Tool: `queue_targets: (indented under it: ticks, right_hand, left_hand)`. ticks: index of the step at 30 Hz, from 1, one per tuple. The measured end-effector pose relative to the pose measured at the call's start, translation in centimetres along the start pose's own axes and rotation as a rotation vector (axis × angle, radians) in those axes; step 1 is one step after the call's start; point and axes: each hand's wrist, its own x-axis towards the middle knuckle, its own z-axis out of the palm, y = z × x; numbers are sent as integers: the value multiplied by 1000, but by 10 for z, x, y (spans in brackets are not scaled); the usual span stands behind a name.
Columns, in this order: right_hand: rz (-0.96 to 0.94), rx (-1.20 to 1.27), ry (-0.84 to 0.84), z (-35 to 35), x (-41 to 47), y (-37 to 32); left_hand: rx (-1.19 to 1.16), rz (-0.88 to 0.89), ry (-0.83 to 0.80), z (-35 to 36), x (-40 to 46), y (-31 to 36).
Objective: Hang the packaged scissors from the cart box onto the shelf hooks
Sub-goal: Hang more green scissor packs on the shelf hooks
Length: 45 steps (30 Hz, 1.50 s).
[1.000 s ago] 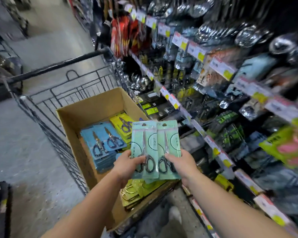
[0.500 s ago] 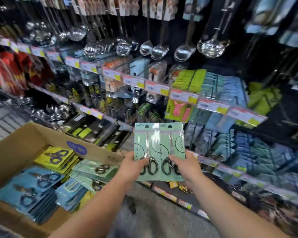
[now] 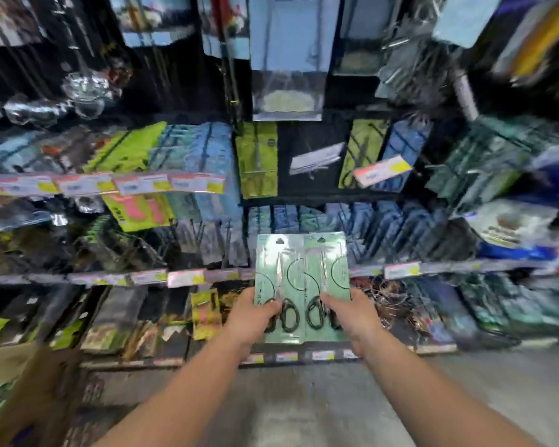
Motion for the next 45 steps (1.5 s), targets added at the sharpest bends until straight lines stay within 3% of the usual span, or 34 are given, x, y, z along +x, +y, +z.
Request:
queue_targets:
  ticks: [7, 13, 25, 34, 45]
  right_hand:
    - [22, 134, 200, -148, 0, 27]
    - [28, 231, 281, -222, 2, 36]
    - [12, 230, 340, -290, 49, 23]
    - [-48, 264, 325, -333, 104, -1]
    - [-92, 247, 233, -359, 150, -21]
  left_hand:
    - [34, 59, -196, 149, -12, 43]
    - [53, 113, -303, 225, -18, 69]
    - [168, 137, -424, 304, 39, 101]
    - [84, 86, -426, 356, 94, 126]
    - [-106, -4, -413, 378, 102, 144]
